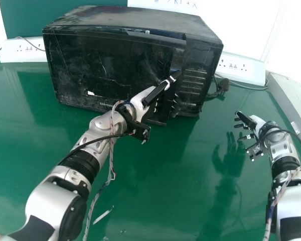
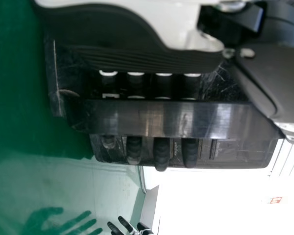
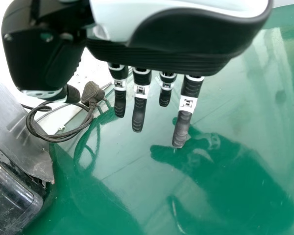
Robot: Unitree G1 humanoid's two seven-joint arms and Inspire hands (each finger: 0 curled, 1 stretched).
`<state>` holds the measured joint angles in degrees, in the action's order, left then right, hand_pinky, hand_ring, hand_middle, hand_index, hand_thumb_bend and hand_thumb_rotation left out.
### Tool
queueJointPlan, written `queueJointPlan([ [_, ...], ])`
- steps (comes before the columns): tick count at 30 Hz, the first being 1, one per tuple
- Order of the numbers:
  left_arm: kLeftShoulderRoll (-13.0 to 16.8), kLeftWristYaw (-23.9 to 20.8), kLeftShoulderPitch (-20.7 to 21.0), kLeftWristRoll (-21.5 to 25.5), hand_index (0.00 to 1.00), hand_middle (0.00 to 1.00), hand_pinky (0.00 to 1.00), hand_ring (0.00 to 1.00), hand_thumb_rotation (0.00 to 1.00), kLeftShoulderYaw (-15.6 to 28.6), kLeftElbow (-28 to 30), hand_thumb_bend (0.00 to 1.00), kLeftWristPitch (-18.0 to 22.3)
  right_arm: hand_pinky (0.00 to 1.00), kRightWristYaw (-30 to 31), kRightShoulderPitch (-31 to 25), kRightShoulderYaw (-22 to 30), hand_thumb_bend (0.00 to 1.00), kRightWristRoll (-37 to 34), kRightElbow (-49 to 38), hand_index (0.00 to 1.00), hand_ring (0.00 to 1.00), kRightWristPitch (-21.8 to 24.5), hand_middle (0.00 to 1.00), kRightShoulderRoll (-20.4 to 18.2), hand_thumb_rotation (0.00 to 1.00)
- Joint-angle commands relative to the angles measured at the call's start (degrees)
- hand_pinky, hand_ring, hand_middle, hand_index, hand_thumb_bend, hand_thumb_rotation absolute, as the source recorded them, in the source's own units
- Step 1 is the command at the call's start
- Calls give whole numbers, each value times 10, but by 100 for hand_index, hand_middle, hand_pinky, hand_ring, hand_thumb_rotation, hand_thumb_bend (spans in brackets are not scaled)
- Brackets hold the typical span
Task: Open the door of oven
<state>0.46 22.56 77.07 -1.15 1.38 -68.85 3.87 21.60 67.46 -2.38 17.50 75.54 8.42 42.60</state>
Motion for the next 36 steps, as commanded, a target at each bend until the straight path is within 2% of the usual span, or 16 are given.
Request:
queueJointPlan([
  [1,-3,20,-3,-6,18,14,3,8,76,-11,13,91,2,56,18,-31,-1,52,-4,22,89,74,17,80,-28,55],
  [7,2,34,-13,-5,18,14,4,8,76,-15,27,91,11,60,19,-31,-2,53,-2,22,89,75,19,80,-28,55],
  [10,3,36,-16,-5,17,14,4,8,75,-16,35,93,10,56,15,-31,-3,53,-1,22,88,74,19,79,-29,56],
  [19,6,50,-37,2,16,13,3,7,75,-18,76,92,10,59,22,-29,-9,52,2,22,88,74,17,81,-27,59],
  [25,4,59,-63,11,16,11,3,6,75,-17,131,90,-6,66,38,-32,-4,54,-4,22,91,78,10,83,-24,60],
  [27,4,66,-71,15,16,11,3,6,75,-16,149,89,-11,62,31,-32,-5,55,-2,21,90,75,10,82,-25,59],
  [32,7,76,-96,22,15,11,3,6,75,-19,203,88,-34,62,27,-30,0,52,-5,22,91,76,19,82,-28,55],
  [34,9,78,-107,25,15,11,2,6,74,-21,230,87,-49,62,33,-29,-7,51,1,21,91,77,15,83,-27,59],
  [36,13,83,-117,30,15,11,2,6,74,-23,255,87,-65,61,27,-30,-10,52,5,21,90,76,12,82,-27,59],
])
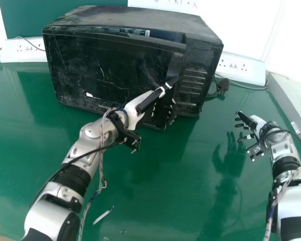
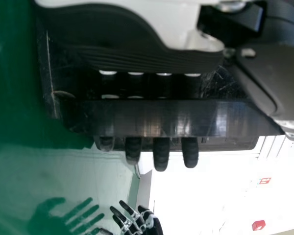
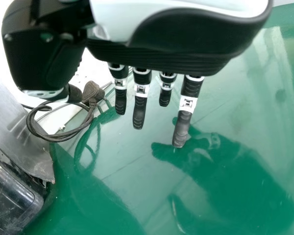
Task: Open the door of oven
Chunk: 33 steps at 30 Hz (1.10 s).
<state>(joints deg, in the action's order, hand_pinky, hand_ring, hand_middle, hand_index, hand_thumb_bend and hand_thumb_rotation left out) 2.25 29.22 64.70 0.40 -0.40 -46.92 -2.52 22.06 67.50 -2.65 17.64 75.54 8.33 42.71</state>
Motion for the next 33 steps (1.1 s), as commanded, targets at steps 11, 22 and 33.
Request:
queueJointPlan([
  [11,12,28,-28,28,16,12,2,6,75,-7,114,88,-51,58,22,-29,-6,52,0,21,92,76,19,82,-28,58],
  [22,27,43,-52,45,17,12,2,6,74,-6,182,89,-97,61,20,-28,-7,52,0,21,90,75,18,81,-29,59],
  [33,27,36,-92,64,15,11,2,6,71,3,264,89,-136,62,25,-30,-3,53,-1,21,90,76,15,82,-27,58],
])
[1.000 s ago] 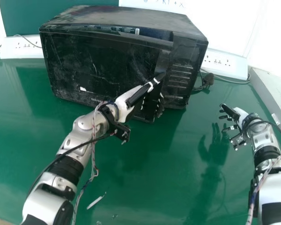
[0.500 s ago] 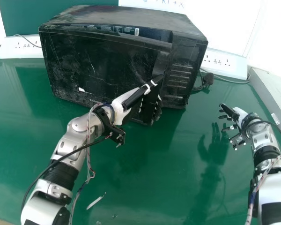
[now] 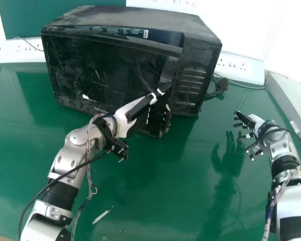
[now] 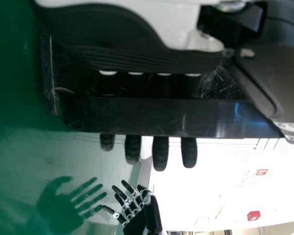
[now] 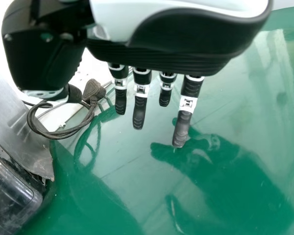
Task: Open the door of oven
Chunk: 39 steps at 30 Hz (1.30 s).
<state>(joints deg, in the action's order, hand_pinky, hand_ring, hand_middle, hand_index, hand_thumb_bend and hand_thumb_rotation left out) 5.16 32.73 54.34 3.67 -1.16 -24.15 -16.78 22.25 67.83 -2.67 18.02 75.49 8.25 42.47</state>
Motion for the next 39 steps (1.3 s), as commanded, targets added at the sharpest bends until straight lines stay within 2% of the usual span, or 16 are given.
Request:
queueJointPlan([
  [1,0,3,9,33,14,11,2,6,72,12,41,89,3,61,21,-33,-5,53,-1,22,90,76,16,82,-25,59],
  [4,6,7,2,40,14,10,1,6,72,14,55,90,-4,61,24,-33,-7,53,2,22,88,75,14,81,-25,60],
  [9,17,13,-9,52,14,10,1,5,73,17,88,89,-22,64,32,-31,-8,56,3,22,91,77,18,83,-24,63],
  [12,22,15,-16,58,14,10,1,5,73,19,111,88,-36,65,27,-31,-8,52,3,22,92,77,22,83,-26,64],
  [16,29,20,-26,68,16,10,1,5,73,21,139,85,-55,64,27,-31,-7,50,1,22,91,76,21,82,-26,61],
  [18,33,22,-31,71,16,10,0,5,73,21,152,84,-60,64,25,-32,-3,52,-3,22,91,76,20,82,-26,60],
  [21,41,25,-43,72,16,9,0,5,75,20,173,84,-54,64,27,-31,1,53,-6,22,92,77,22,84,-26,55],
  [23,46,25,-48,74,16,10,1,5,75,21,183,85,-57,63,32,-30,-7,52,0,22,90,77,19,84,-26,62],
  [25,50,28,-53,78,15,9,1,5,74,22,195,86,-61,62,26,-31,-7,49,-1,22,90,76,21,84,-27,62],
  [30,59,21,-70,91,15,9,1,5,74,24,242,88,-93,62,18,-33,-1,53,-7,23,90,76,22,81,-28,59],
  [36,75,38,-82,112,15,9,1,5,75,25,273,87,-117,62,15,-36,5,56,-12,22,89,75,20,79,-27,54],
  [39,83,41,-88,137,15,9,1,5,73,33,288,88,-140,64,23,-34,-2,53,-6,22,91,75,18,81,-26,56],
])
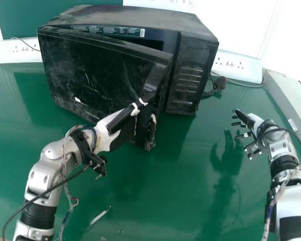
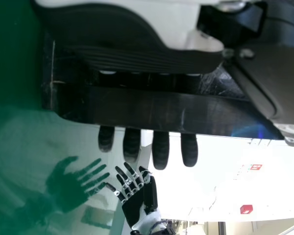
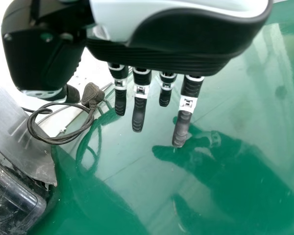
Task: Open the door of oven
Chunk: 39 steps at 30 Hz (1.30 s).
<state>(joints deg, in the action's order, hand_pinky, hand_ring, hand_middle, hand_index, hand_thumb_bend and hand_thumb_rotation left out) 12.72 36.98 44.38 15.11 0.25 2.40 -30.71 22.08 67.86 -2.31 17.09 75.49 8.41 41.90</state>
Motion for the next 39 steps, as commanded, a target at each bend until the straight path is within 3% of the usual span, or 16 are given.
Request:
queueJointPlan([
  [1,10,-1,8,28,15,9,1,5,73,21,27,88,-3,64,25,-34,-8,53,5,22,91,75,17,81,-20,57],
  [7,20,7,-8,51,15,10,1,5,73,34,49,87,13,66,21,-32,-10,53,5,22,92,77,22,83,-20,57],
  [12,23,6,-15,89,16,10,1,5,67,48,80,88,-35,61,17,-34,-15,53,9,22,91,75,17,81,-20,61],
  [18,30,6,-18,126,17,10,0,4,61,61,106,89,-91,65,23,-35,-16,54,10,23,89,76,15,81,-18,60],
  [28,44,28,-46,173,17,11,0,5,55,93,106,88,-100,65,19,-34,-13,55,7,23,90,76,19,81,-19,60],
  [34,53,14,-64,187,17,11,1,6,54,111,142,91,-130,66,17,-36,-17,54,10,23,90,75,13,80,-17,61],
  [39,58,24,-80,203,16,10,0,5,56,118,156,91,-129,66,16,-35,-23,54,14,23,90,75,12,79,-17,61],
])
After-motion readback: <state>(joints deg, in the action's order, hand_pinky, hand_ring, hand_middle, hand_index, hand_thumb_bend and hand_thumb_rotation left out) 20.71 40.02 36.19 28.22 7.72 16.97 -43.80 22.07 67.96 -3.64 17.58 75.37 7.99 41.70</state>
